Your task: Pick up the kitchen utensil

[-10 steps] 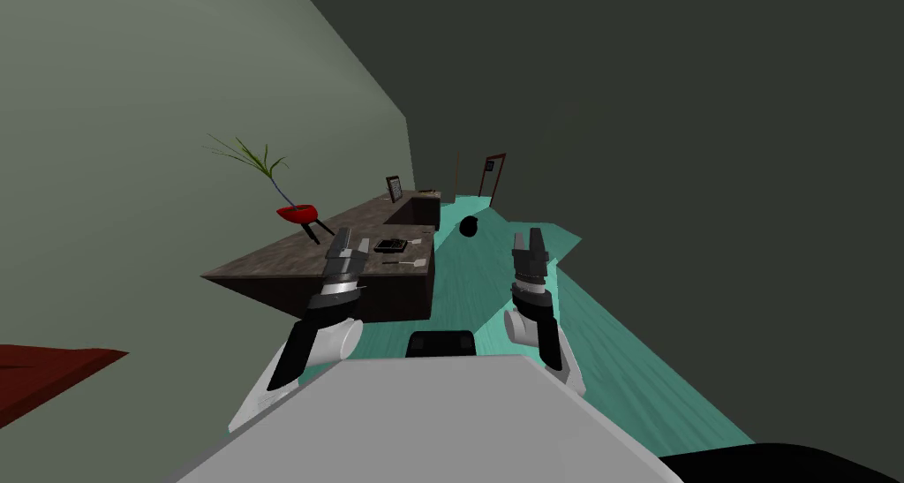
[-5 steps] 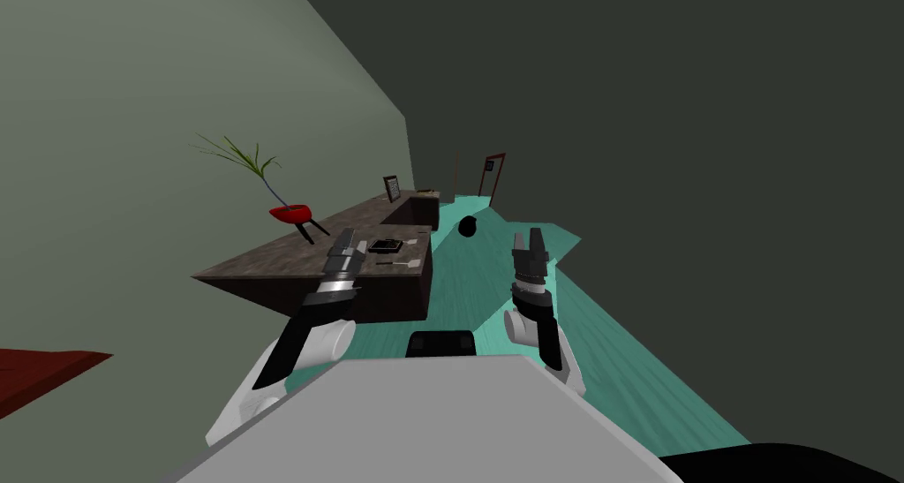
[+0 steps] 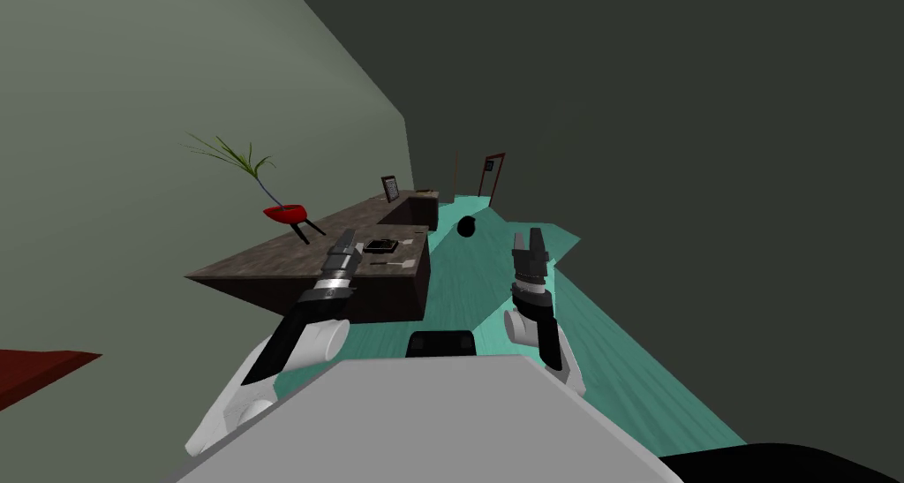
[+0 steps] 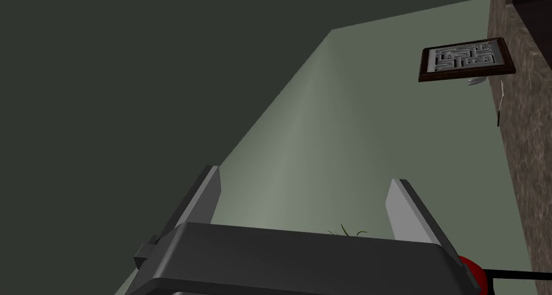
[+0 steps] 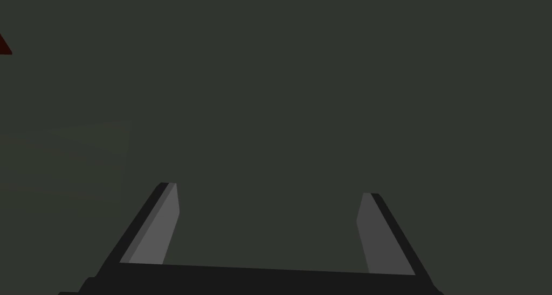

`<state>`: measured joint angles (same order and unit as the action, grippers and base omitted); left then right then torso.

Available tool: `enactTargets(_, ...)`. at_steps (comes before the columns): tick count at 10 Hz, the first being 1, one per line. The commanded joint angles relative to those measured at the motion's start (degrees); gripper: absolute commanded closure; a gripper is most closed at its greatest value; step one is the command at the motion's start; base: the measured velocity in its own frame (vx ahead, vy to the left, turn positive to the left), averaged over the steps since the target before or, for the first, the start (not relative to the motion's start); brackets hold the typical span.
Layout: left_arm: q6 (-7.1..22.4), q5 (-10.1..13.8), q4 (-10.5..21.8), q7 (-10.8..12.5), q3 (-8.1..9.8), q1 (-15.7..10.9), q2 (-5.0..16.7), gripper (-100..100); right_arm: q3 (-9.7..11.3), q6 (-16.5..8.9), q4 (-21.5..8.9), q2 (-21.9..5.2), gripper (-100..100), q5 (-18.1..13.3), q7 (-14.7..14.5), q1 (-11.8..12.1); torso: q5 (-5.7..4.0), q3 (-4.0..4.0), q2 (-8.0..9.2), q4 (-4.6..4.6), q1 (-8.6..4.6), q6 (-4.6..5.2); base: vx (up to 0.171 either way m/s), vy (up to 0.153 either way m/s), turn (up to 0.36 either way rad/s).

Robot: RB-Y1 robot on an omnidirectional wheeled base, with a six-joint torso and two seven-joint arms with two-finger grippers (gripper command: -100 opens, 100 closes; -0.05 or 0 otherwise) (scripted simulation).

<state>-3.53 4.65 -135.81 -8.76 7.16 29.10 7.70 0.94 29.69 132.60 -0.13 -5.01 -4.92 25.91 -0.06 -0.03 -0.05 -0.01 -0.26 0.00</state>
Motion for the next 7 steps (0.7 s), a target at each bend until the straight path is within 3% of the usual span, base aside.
enactTargets(1, 2.9, -0.3, -0.7, -1.0, 1.24, 0.6, 0.3, -100, 0.0, 0.0, 0.0, 0.0, 0, 0.0, 0.0, 0.0, 0.0, 0.0, 0.0, 0.0, 0.0, 0.0, 0.021, -0.085, 0.004)
enactTargets(4, 7.7, -0.7, -1.5, -1.9, 2.38, 0.7, 0.4, -100, 0.0, 0.0, 0.0, 0.0, 0, 0.0, 0.0, 0.0, -0.02, 0.02, 0.03, 0.01, -0.1, 0.0, 0.005, -0.089, 0.009)
enactTargets(5, 9.6, -1.0, -2.2, -2.9, 3.54, 0.8, 0.5, -100, 0.0, 0.0, 0.0, 0.0, 0, 0.0, 0.0, 0.0, -0.02, 0.02, 0.03, 0.01, -0.09, 0.0, 0.026, -0.118, 0.003)
enactTargets(7, 11.5, -1.0, -2.2, -2.9, 3.54, 0.8, 0.5, -100, 0.0, 0.0, 0.0, 0.0, 0, 0.0, 0.0, 0.0, -0.03, -0.02, -0.04, -0.01, -0.1, 0.0, 0.017, -0.061, 0.009)
